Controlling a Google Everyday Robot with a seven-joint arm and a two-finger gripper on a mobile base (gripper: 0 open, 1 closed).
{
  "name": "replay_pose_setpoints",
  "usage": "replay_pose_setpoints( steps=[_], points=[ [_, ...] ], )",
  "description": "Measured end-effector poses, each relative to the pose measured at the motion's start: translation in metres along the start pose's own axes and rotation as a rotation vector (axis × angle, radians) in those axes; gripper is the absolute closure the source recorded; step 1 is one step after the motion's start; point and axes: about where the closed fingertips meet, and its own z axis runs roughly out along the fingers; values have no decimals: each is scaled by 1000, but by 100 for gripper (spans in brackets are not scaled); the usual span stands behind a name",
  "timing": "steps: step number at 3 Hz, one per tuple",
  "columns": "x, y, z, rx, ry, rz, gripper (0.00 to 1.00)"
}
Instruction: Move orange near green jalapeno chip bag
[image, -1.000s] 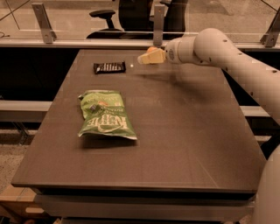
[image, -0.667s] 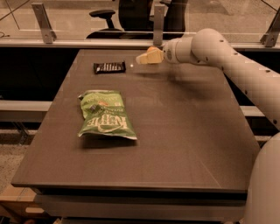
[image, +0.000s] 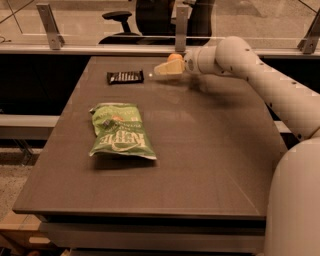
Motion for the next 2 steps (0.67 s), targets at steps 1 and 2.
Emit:
replay_pose_setpoints(
  steps=[1, 2],
  points=[
    [-8, -2, 4, -1, -9, -9, 0],
    [-13, -3, 12, -21, -13, -16, 18]
  ],
)
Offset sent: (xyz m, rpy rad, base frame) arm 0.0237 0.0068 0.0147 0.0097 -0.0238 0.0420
